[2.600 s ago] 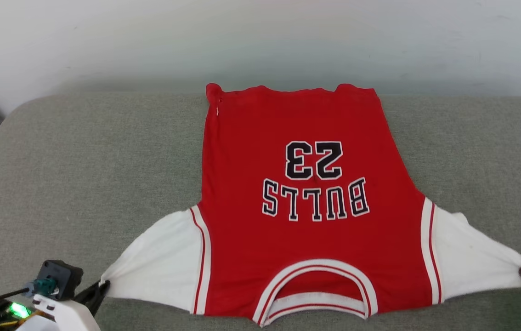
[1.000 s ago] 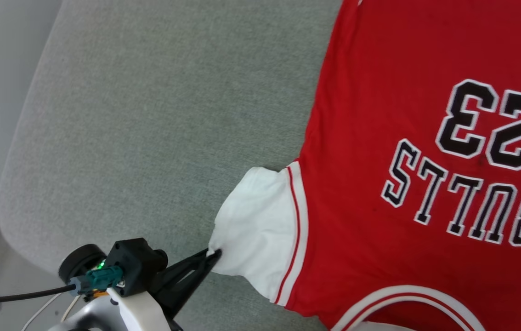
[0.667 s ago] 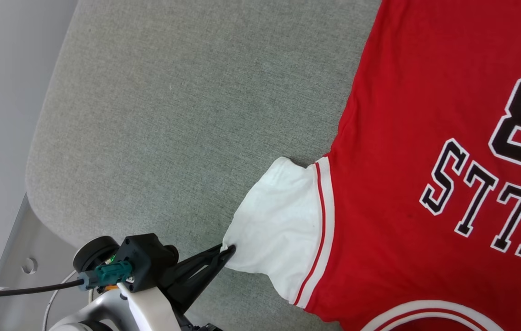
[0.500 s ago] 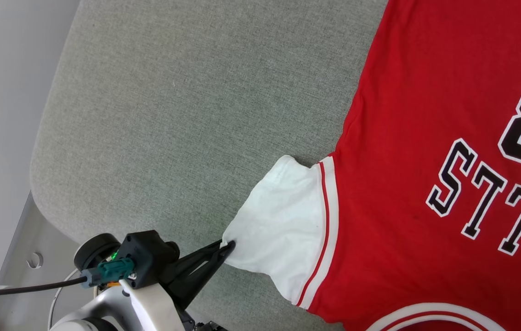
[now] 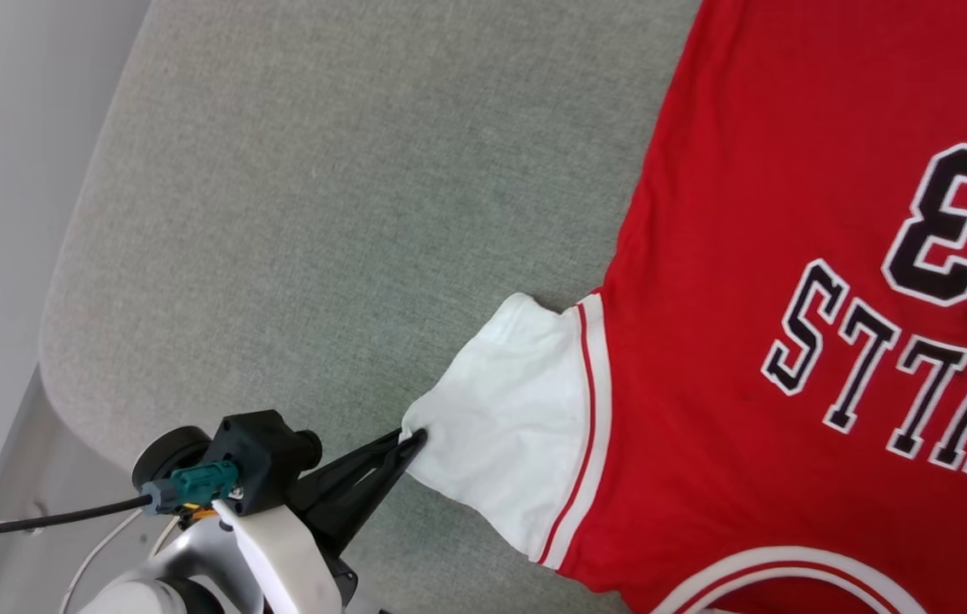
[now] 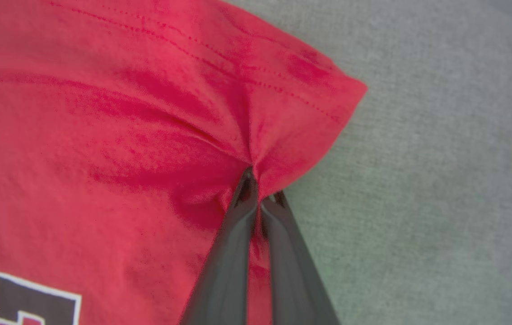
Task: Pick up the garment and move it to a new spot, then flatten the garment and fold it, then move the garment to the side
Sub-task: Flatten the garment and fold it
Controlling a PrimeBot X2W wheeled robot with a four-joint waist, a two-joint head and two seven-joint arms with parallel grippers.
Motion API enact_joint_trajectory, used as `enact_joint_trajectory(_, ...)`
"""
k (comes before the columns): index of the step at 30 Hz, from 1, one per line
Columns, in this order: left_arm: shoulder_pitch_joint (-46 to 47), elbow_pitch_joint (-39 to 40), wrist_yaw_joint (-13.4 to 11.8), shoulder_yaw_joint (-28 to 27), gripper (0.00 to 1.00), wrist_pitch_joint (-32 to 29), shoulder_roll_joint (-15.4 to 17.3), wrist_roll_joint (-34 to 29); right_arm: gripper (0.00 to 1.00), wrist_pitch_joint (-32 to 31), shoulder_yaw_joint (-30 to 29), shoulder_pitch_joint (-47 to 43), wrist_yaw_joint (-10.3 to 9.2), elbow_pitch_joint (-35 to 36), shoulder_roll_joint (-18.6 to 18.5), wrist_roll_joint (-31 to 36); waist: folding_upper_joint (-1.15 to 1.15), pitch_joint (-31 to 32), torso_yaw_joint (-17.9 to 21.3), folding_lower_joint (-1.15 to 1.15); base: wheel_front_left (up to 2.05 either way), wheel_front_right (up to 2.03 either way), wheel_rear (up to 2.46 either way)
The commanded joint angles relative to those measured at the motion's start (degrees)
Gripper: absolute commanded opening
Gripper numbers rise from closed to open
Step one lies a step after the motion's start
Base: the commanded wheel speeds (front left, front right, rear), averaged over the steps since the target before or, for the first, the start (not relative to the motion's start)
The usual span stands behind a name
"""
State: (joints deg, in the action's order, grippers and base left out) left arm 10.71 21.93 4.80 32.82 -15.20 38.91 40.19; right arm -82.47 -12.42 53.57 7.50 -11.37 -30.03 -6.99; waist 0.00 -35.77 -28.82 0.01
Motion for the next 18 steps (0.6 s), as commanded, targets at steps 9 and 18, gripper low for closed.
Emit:
enact_joint_trajectory(9,-4.0,-0.3,-3.6,-1.8,0.0,-0.4,1.7,1.0,0.0,2.3,2.9,-14.4,-0.02,1.6,0.0,-5.4,0.0,10.5,8.2,-0.01,0.0,0.0,0.0)
enact_joint_trajectory(18,-9.9,-2.5,-6.5,-1.6,0.0,-0.7,3.3,1.9,0.0,7.0,0.0,-32.5,-0.02,10.8,5.0,-14.4,0.0,20.8,14.5,-0.01,0.0,0.0,0.0)
